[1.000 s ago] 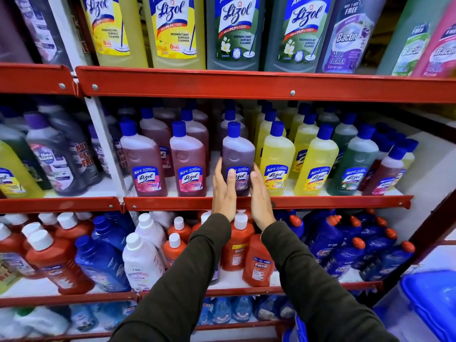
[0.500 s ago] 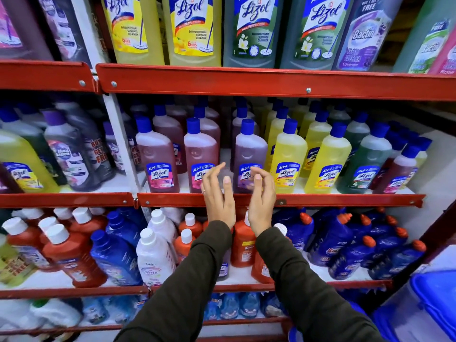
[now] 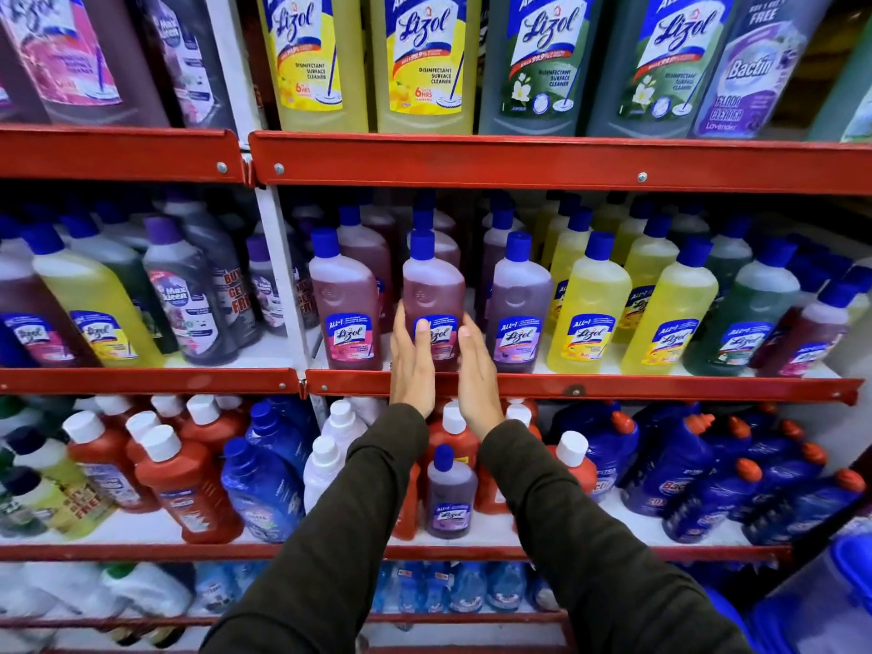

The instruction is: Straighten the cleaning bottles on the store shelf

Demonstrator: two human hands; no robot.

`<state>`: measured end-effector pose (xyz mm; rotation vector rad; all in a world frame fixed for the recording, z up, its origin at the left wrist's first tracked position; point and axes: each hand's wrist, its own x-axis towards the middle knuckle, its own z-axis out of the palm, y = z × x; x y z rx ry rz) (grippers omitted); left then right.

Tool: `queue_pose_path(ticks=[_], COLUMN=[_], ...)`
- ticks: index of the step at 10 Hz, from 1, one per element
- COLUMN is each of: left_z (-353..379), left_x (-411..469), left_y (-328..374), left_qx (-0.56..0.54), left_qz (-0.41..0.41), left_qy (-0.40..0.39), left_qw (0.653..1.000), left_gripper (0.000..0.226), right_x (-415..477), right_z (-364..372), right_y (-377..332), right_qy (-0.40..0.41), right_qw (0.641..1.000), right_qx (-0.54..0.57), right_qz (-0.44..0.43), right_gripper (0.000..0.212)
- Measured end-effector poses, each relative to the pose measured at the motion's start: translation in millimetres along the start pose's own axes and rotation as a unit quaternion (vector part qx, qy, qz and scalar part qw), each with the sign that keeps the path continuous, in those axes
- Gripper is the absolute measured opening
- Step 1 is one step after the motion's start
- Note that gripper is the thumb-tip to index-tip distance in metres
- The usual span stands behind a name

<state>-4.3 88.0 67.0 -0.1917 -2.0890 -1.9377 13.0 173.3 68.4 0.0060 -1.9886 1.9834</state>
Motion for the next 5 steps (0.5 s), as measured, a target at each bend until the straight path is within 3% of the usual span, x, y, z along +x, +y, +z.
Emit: queue_pose_path(ticks=[4, 5], left_z=[-5.8, -2.2], left_x=[-4.2, -9.1], left_y=[7.4, 9.6], left_qx=[0.014, 0.019], left_qz=[-0.008, 0.016], left_qy=[-0.032, 0.013], left_qw=[0.999, 1.000], left_gripper=[0.063, 0.064], right_x=[-5.0, -6.9], right_z=[-2.8, -9.4], right_y=[-3.5, -3.9], right_qy=[-0.009, -0.002], right_qw=[0.999, 0.999], right_qx=[-0.035, -0.045], right_qz=[0.025, 0.021], right_gripper=[0.053, 0.056])
